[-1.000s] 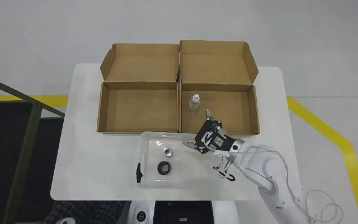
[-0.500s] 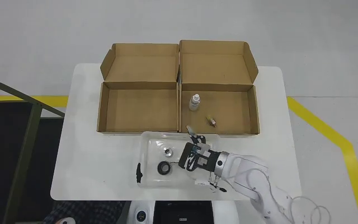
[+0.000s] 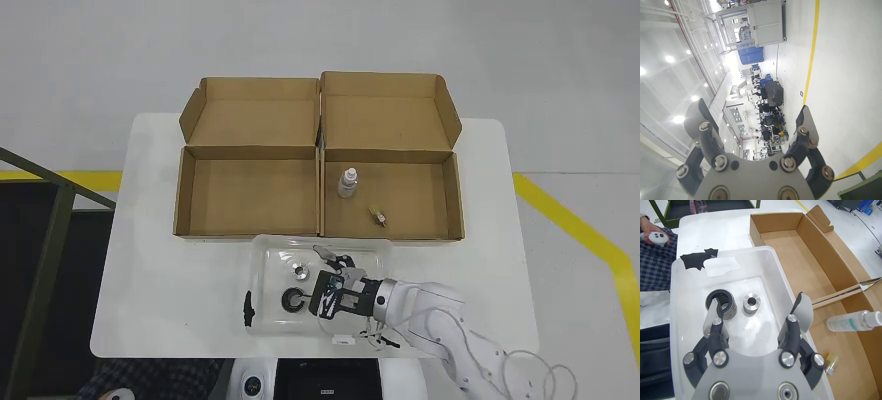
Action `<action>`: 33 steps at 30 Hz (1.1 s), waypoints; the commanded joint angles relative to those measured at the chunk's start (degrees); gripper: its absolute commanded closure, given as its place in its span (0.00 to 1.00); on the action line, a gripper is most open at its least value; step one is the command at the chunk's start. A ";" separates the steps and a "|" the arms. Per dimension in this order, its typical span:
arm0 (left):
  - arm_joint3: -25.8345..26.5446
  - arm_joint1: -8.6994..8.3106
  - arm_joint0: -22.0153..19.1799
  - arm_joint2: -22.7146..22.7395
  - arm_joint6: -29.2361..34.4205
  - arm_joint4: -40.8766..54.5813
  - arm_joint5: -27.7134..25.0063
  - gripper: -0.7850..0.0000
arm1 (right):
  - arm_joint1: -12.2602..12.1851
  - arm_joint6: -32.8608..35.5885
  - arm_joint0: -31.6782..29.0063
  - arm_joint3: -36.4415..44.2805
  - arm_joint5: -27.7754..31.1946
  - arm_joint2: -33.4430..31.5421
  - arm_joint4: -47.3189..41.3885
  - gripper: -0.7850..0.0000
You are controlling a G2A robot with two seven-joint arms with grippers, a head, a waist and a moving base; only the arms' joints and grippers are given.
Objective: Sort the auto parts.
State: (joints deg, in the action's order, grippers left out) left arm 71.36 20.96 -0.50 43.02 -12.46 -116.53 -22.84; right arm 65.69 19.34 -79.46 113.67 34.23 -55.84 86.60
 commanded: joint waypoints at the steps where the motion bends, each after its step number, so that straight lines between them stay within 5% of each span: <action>1: 0.00 0.00 0.00 0.00 0.00 0.00 0.00 0.00 | -0.09 0.17 -0.13 -0.20 0.27 -0.25 0.11 0.40; 9: 0.00 0.00 0.00 0.00 0.00 0.00 0.00 0.00 | -0.13 0.63 0.55 -3.00 0.13 -0.46 -0.03 0.51; 33: 0.00 0.00 0.00 0.00 0.00 0.00 0.00 0.00 | 1.96 3.10 8.70 -12.59 -0.97 5.68 -2.98 0.53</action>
State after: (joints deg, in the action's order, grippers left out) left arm 71.36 20.96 -0.50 43.02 -12.46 -116.53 -22.84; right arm 67.53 22.27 -71.14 101.44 33.31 -50.49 83.71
